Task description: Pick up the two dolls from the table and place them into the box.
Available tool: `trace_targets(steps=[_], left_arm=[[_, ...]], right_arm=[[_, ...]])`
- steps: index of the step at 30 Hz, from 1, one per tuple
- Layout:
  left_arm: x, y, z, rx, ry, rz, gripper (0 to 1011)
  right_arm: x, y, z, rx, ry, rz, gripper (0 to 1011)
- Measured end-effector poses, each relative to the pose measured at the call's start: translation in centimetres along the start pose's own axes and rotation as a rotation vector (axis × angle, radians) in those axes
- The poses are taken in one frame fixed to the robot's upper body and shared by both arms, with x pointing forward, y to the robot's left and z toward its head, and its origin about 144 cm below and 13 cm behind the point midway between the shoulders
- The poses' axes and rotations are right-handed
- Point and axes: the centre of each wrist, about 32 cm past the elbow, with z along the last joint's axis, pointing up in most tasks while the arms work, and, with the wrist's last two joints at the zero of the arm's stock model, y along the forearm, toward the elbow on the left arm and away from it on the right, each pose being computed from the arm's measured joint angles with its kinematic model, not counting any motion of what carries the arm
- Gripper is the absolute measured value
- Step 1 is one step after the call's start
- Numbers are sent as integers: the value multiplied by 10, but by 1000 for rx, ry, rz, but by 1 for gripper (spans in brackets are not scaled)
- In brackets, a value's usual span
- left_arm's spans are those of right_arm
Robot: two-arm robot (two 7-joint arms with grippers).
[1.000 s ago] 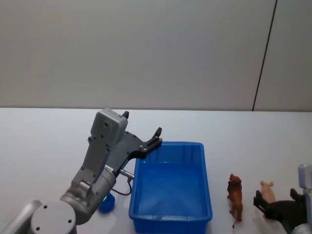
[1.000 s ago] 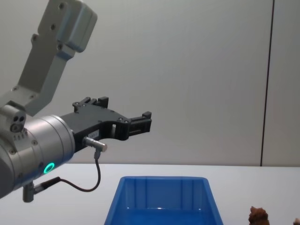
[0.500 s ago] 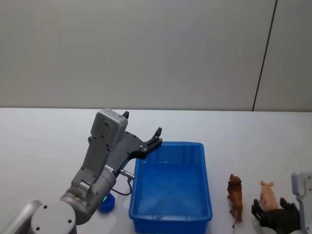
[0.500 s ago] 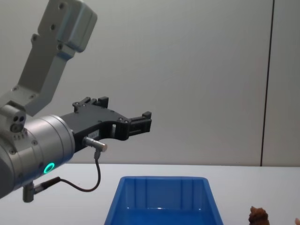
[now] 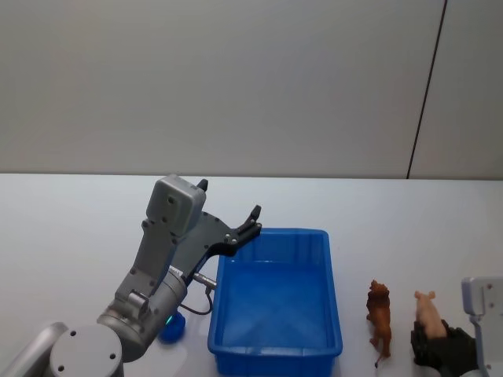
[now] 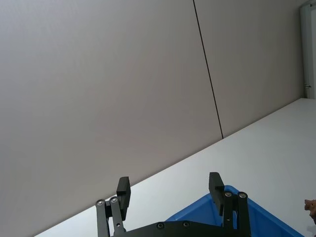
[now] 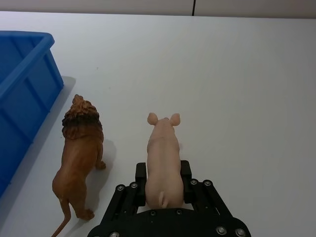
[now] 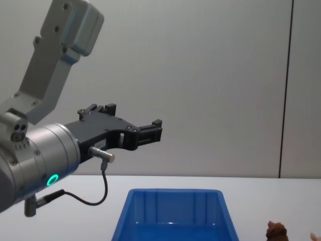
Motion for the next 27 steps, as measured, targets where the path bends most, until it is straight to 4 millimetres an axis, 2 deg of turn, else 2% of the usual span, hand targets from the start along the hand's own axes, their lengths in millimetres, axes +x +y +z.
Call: trace_targets(steps=[11,27], left_arm=[[0,0,0,0,0,0,1001],[0,0,0,0,0,0,1001]], right_arm=[[-5,-5,14,76,-32,-9,380],[-17,-10,40,211,-67,142,380]])
